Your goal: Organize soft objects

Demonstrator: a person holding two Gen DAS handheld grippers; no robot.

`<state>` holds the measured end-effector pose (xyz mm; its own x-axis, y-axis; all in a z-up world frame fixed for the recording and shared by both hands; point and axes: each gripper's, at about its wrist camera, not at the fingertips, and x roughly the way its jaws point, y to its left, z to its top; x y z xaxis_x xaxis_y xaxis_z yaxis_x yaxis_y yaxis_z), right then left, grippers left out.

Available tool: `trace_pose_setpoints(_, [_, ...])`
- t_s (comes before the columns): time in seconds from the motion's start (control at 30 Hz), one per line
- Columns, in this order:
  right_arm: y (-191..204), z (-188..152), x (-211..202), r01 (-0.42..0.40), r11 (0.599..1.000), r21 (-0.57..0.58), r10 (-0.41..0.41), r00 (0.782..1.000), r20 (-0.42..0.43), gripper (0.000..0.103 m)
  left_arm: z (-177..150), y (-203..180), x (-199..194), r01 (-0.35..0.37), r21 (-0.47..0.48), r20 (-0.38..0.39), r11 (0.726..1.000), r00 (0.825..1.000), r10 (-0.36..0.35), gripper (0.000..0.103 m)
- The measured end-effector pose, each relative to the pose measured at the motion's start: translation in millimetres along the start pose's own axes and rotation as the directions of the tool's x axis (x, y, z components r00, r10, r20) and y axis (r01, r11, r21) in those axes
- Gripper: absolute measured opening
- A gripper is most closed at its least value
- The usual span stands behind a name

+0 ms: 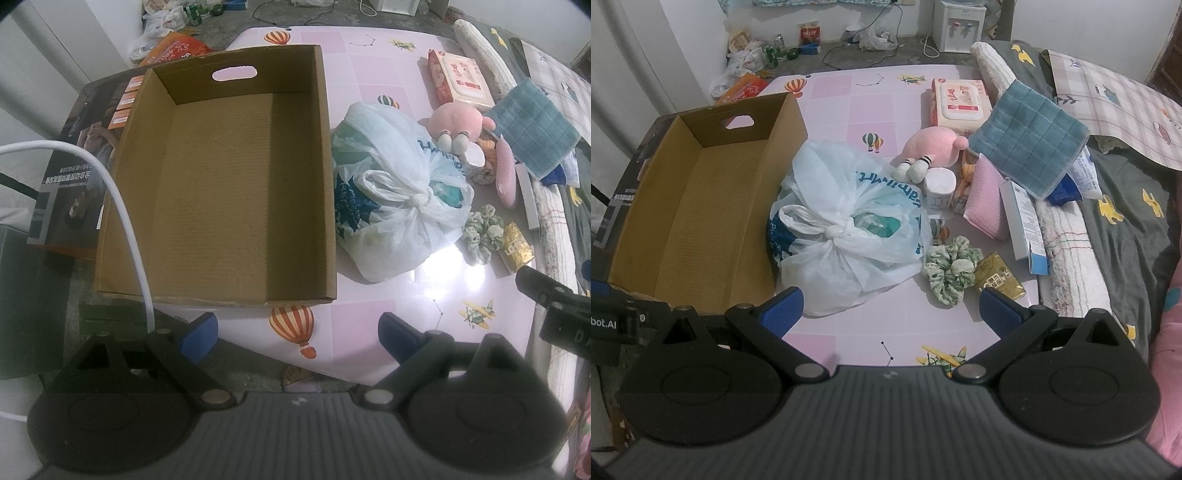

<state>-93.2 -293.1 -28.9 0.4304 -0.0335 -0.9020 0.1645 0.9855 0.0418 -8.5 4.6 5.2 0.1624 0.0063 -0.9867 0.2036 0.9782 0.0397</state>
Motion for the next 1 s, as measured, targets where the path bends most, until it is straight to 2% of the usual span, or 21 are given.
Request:
trace_pose_setpoints(0.23, [-1.0, -0.8, 2.3, 0.0, 1.0, 0.01, 0.0, 1.0, -0.003, 0.102, -1.8, -1.7, 1.2, -0.009, 0.012, 0.007, 1.0, 1.0, 0.009, 0.095])
trace_pose_setpoints(0.47, [-26.2, -10.4, 1.3, -0.017, 0.997, 0.08, 0.017, 1.0, 0.004, 0.102, -1.3, -30.3, -3.0, -0.005, 0.079, 0.05, 0.997, 0.999, 0.001, 0.094])
trace_pose_setpoints(0.73, [-106.5, -25.3, -2.0, 0.014, 0.97, 0.241, -0.026, 0.999, 0.043, 0.102, 22.2, -85.1, -16.3, 0.046, 0.191, 0.127, 0.981, 0.989, -0.071, 0.094])
trace_pose_setpoints(0.9, [-171.8, -21.7, -2.6, 0.001, 0.942, 0.335, -0.043, 0.992, 0.117, 0.101, 54.6, -123.4, -23.2, 0.096, 0.253, 0.198, 0.963, 0.969, -0.149, 0.094])
trace_pose_setpoints(1.0, [-208.6, -5.8, 3.3, -0.018, 0.941, 0.339, -0.044, 0.984, 0.175, 0.101, 80.2, -145.7, -21.6, 0.114, 0.268, 0.248, 0.957, 0.951, -0.183, 0.094])
